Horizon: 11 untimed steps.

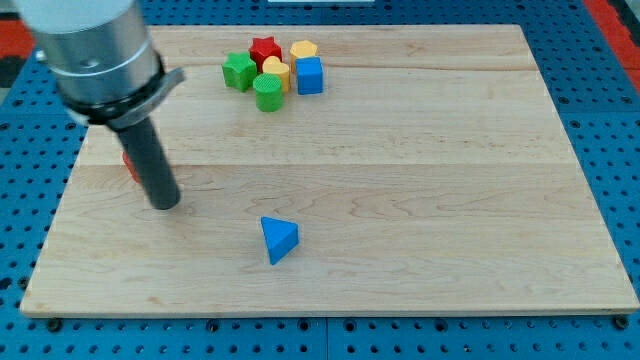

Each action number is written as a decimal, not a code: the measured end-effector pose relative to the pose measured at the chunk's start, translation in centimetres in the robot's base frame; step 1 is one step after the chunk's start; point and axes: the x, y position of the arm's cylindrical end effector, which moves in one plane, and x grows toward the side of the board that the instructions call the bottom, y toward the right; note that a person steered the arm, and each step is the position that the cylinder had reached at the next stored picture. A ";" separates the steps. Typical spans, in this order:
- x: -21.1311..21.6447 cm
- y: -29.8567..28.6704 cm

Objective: Push the red circle into a group of blocks

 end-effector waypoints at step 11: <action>-14.3 1.3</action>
